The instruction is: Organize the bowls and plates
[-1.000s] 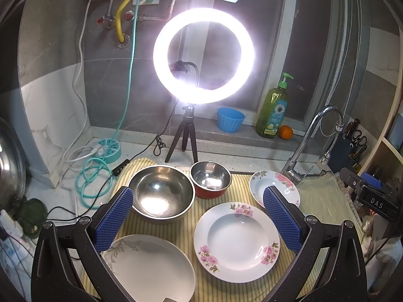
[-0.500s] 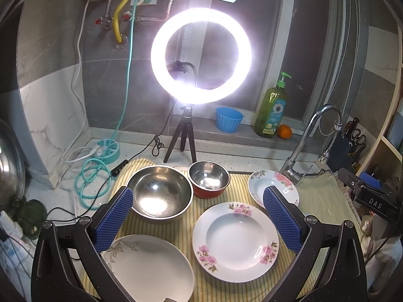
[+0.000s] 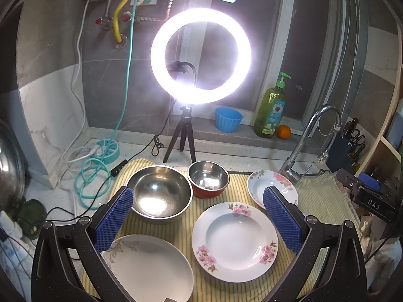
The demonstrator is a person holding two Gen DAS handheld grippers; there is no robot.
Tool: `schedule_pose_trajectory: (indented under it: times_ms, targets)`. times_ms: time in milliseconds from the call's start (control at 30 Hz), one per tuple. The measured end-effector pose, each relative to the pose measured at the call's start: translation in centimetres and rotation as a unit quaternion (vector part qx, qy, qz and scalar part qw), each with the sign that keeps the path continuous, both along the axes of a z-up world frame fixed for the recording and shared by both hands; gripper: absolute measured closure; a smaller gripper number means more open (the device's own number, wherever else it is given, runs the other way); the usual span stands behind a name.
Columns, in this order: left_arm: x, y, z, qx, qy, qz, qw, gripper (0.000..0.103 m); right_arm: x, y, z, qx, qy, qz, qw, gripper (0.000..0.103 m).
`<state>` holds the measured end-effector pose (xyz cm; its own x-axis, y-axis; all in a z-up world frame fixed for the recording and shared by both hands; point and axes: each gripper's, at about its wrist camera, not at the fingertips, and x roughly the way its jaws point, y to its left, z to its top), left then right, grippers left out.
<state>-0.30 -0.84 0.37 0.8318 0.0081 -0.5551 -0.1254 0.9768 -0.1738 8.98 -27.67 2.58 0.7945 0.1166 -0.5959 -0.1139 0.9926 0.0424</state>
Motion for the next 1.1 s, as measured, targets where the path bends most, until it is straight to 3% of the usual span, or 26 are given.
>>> schedule_pose_trajectory:
  times_ms: [1100]
  targets:
    - [0.52,-0.33,-0.45,-0.004,0.007,-0.006,0.9999,0.001,0.16,0.30,-0.69,-0.003,0.011,0.003,1.000,0.001]
